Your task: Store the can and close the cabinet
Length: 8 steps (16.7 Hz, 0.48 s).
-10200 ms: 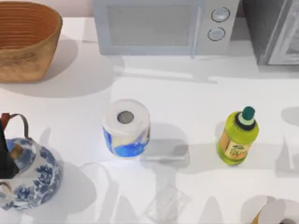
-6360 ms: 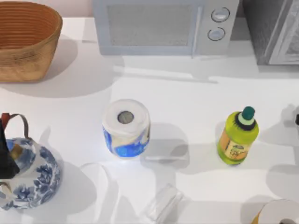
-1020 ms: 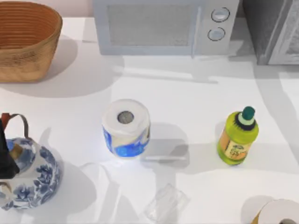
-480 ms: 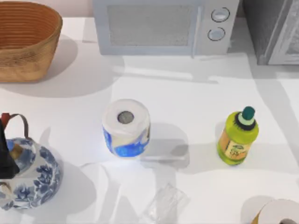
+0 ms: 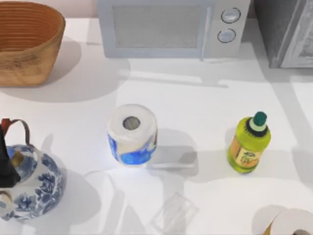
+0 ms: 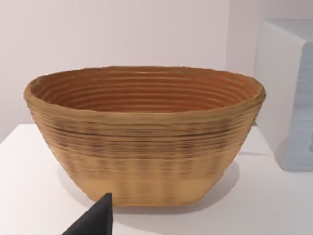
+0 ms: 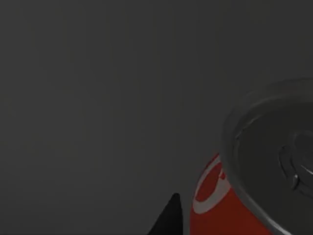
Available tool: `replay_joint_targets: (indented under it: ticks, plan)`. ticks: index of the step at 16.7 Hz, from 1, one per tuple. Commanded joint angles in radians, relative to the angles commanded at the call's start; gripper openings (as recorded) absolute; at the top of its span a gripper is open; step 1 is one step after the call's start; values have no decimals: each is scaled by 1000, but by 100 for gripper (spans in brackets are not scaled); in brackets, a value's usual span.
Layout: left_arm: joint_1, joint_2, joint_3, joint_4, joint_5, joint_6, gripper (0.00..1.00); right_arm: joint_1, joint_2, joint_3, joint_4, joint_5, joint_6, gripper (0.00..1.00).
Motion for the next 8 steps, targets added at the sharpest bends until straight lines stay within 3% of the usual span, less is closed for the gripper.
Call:
replay_joint_targets:
  ticks: [4, 8]
  plan:
    - [0, 0, 0, 0, 0, 0, 100, -35, 162, 225, -55, -3, 1, 0]
    - [0, 0, 0, 0, 0, 0, 100, -47, 215, 292, -73, -2, 2, 0]
